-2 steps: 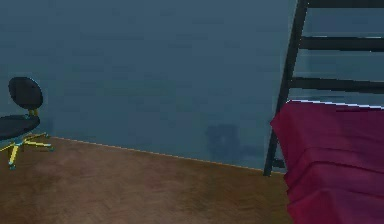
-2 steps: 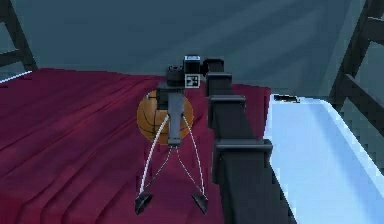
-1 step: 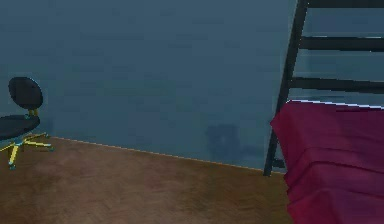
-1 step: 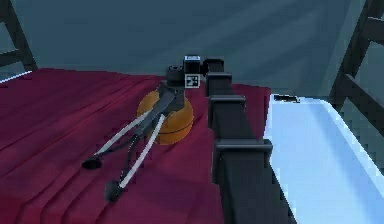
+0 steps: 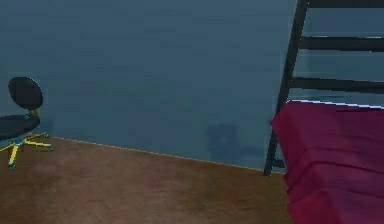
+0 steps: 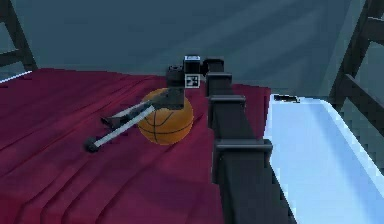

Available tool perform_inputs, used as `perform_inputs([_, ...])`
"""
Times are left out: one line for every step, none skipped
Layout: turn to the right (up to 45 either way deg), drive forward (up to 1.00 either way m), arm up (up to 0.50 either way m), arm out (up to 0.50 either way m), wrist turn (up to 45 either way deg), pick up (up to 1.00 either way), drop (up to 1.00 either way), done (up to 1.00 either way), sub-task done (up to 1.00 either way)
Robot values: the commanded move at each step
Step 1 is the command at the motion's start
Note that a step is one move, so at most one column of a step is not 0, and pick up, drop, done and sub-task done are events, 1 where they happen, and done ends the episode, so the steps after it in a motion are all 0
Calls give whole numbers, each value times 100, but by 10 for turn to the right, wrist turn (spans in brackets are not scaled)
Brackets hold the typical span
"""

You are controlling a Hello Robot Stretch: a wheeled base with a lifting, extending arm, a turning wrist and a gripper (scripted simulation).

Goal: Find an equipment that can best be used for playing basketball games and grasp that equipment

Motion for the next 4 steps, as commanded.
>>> perform_inputs([0,0,0,0,450,0,0,0,0])
perform_inputs([0,0,0,0,240,0,0,0,0])
perform_inputs([0,0,-12,0,0,0,0,0,0])
perform_inputs([0,0,0,0,0,100,0,0,0])
